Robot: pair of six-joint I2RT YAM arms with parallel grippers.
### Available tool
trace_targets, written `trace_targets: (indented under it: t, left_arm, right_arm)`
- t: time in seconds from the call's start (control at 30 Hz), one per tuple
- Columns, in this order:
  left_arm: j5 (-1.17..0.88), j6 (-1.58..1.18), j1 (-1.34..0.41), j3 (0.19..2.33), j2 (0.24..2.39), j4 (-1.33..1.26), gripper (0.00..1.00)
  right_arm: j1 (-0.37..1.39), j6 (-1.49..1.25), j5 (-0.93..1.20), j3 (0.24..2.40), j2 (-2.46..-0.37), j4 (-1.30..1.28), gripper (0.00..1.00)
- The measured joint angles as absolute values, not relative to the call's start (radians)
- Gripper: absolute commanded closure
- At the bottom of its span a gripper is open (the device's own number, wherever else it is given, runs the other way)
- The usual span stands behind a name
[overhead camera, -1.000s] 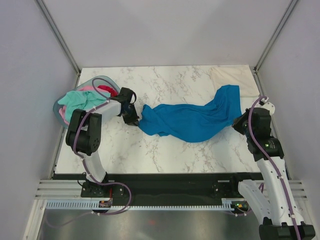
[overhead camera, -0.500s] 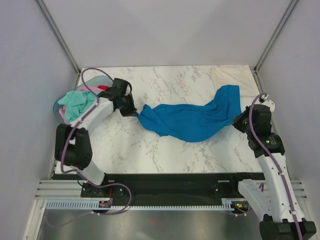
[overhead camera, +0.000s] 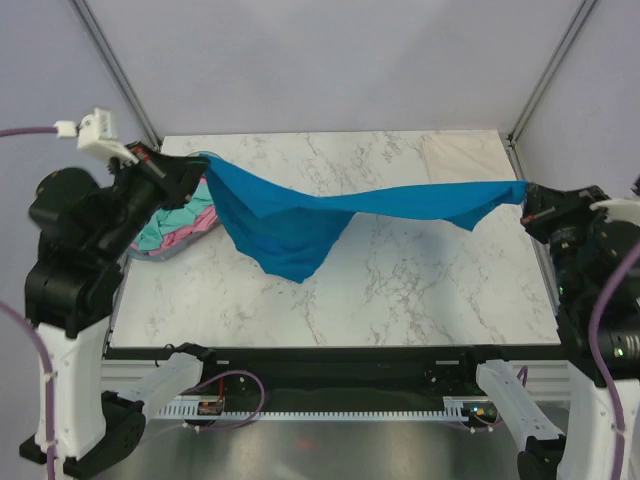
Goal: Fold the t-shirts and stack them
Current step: Flatten the tshirt out
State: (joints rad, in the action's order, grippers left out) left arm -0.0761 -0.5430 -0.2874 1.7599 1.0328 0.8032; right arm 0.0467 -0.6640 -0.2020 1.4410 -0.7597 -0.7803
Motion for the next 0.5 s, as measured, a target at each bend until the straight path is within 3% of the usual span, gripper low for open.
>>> trace_targets:
  t: [0.2, 0.5]
  left_arm:
    - [-0.075, -0.579, -0.287, 1.810, 0.856, 0.867, 0.98]
    - [-0.080, -0.579, -0.287, 1.883, 0.905, 0.947, 0.98]
  right_arm:
    - [0.047, -0.686, -0.249, 1.586, -0.607, -0.852, 1.00]
    - [0.047, -0.673, -0.290, 1.620, -0.585, -0.869, 1.00]
